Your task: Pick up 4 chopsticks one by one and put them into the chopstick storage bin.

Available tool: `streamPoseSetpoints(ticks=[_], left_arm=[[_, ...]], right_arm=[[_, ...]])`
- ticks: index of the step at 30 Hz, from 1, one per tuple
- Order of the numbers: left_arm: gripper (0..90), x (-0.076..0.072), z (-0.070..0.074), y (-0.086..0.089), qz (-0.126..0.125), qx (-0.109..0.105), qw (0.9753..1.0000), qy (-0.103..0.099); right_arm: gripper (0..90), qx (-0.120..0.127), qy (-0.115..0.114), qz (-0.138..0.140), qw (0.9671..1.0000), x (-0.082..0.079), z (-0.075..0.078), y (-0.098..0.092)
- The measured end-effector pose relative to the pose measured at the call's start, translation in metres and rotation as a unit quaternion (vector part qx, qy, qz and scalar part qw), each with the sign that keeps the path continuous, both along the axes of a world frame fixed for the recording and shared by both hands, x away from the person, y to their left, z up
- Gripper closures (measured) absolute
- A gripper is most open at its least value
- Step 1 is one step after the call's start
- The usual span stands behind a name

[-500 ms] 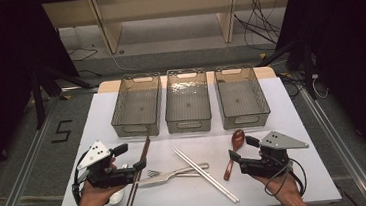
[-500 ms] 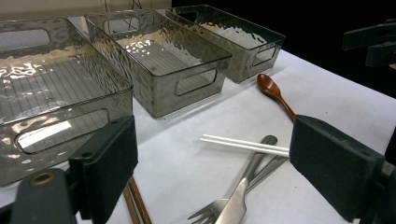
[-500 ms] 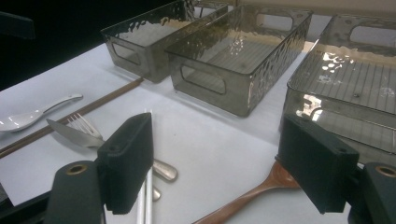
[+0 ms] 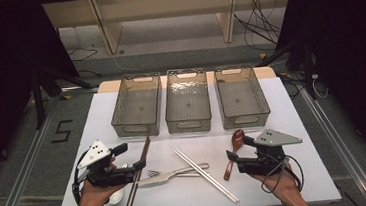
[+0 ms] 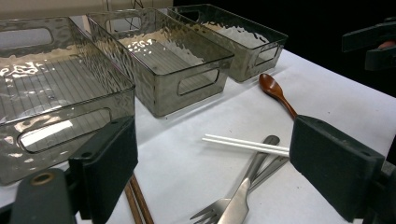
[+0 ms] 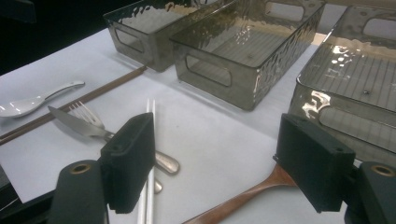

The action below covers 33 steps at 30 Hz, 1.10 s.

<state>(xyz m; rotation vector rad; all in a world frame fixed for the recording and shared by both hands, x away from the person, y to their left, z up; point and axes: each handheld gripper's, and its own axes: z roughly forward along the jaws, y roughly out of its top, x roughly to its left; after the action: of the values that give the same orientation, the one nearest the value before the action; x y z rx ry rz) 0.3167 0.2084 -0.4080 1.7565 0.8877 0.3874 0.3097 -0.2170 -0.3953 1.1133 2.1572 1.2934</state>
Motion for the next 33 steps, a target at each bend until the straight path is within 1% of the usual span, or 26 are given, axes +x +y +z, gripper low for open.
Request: streamPoseSetpoints(ticks=[4, 8, 9, 11, 13, 15, 18, 20, 22, 26, 28, 29, 30, 31, 32, 33], left_arm=[[14.7, 0.001, -0.001, 0.0, 0.0, 0.0, 1.0, 0.002], [14.7, 0.002, -0.001, 0.0, 0.002, 0.003, 1.0, 0.004], [14.7, 0.002, -0.001, 0.0, 0.004, 0.0, 1.0, 0.004], [14.6, 0.002, -0.001, 0.0, 0.005, 0.0, 1.0, 0.005], [14.6, 0.003, -0.001, 0.0, 0.005, 0.002, 1.0, 0.006], [14.6, 0.003, -0.001, 0.001, 0.005, 0.002, 1.0, 0.005], [14.6, 0.003, -0.001, 0.001, 0.006, 0.002, 1.0, 0.005], [14.6, 0.003, -0.001, 0.001, 0.008, -0.001, 1.0, 0.005], [14.6, 0.004, -0.001, 0.001, 0.008, -0.002, 1.0, 0.005], [14.6, 0.004, -0.002, 0.001, 0.009, -0.002, 0.9999, 0.005], [14.6, 0.004, -0.001, 0.001, 0.009, -0.002, 0.9999, 0.005], [14.6, 0.003, -0.001, 0.001, 0.009, -0.002, 1.0, 0.005], [14.6, 0.003, -0.001, 0.001, 0.009, -0.002, 1.0, 0.005], [14.6, 0.003, -0.001, 0.001, 0.009, -0.002, 1.0, 0.004], [14.6, 0.003, -0.001, 0.001, 0.009, -0.002, 1.0, 0.004], [14.6, 0.003, -0.001, 0.001, 0.008, -0.002, 1.0, 0.004]], right_arm=[[30.6, -0.008, 0.005, 0.007, 0.9999, 0.002, 0.002, 0.003], [32.6, -0.038, 0.013, 0.02, 0.999, 0.007, 0.003, 0.009], [33.7, -0.045, 0.018, 0.023, 0.9986, 0.008, 0.004, 0.011], [35.4, -0.051, 0.028, 0.034, 0.9977, 0.011, 0.004, 0.015], [36.8, -0.059, 0.045, 0.045, 0.9963, 0.015, 0.003, 0.021], [38.3, -0.075, 0.06, 0.058, 0.9937, 0.018, 0.0, 0.028], [40.3, -0.098, 0.085, 0.069, 0.9892, 0.023, -0.006, 0.037], [41.8, -0.112, 0.101, 0.077, 0.9856, 0.027, -0.011, 0.042], [43.1, -0.125, 0.119, 0.087, 0.9812, 0.03, -0.016, 0.046], [48.1, -0.152, 0.137, 0.096, 0.9741, 0.032, -0.023, 0.055], [51.1, -0.165, 0.15, 0.101, 0.9696, 0.033, -0.028, 0.059], [52.3, -0.173, 0.157, 0.105, 0.9668, 0.033, -0.03, 0.061], [52.3, -0.173, 0.157, 0.105, 0.9668, 0.033, -0.03, 0.061], [55.5, -0.184, 0.173, 0.111, 0.9611, 0.033, -0.035, 0.063], [57.0, -0.185, 0.178, 0.113, 0.9599, 0.033, -0.037, 0.064], [57.0, -0.185, 0.178, 0.113, 0.9599, 0.033, -0.037, 0.064]])
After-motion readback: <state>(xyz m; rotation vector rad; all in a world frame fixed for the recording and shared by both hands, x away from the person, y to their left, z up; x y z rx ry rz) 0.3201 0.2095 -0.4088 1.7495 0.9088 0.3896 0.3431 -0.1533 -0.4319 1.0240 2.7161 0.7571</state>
